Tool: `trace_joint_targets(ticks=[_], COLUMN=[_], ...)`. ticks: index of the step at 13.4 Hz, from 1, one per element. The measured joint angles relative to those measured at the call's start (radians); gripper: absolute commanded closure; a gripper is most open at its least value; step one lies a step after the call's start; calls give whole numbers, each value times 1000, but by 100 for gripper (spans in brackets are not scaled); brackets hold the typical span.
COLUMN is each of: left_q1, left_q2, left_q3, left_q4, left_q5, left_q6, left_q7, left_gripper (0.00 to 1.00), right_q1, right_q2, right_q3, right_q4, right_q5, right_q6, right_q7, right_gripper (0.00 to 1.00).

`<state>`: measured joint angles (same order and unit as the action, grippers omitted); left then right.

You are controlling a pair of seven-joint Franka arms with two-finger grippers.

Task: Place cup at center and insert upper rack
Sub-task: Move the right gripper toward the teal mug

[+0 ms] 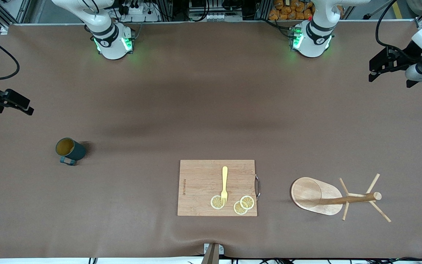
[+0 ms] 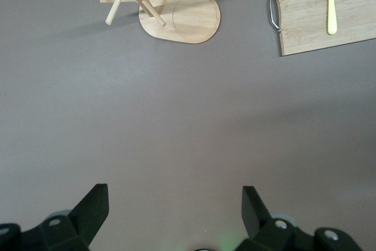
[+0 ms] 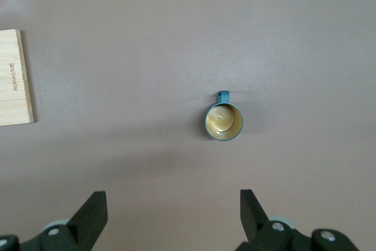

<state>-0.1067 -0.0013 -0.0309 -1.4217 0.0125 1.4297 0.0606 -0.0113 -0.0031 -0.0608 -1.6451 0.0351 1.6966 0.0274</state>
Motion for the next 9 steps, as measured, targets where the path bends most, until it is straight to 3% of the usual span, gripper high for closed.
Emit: trace_joint_targets(ticks=[9], left_q1=[0], left_q2=[0], left_q3=[0], left_q4=[0], left_q5=[0], left_q6=[0], left_q7=[-9], left_gripper=[0], right_q1=[0], right_q2=[0], right_q3=[0], right_q4=[-1], right_q5=[0], right_q6=[-3], right_q7=[0], right_gripper=[0])
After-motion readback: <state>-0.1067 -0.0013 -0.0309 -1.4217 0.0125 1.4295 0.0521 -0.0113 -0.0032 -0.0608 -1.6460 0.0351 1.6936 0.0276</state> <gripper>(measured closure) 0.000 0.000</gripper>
